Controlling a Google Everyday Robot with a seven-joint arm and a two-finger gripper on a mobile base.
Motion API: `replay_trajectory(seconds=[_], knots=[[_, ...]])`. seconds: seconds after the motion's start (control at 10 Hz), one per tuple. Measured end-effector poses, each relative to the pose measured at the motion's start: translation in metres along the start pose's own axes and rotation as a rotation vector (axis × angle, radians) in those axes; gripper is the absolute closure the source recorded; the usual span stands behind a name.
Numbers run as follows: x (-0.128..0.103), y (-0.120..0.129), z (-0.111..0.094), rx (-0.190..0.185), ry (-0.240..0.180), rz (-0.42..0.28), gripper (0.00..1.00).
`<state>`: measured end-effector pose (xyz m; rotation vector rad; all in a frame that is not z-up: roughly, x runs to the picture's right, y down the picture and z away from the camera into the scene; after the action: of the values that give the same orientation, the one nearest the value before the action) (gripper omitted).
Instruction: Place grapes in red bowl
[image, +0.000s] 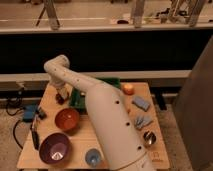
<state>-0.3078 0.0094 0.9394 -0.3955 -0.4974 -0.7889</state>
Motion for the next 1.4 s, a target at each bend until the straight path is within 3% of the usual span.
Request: replay_trajectory(seconds=[1.4], knots=[[-0.005, 0.004, 0.018, -0.050, 0.022, -0.045, 0.20]])
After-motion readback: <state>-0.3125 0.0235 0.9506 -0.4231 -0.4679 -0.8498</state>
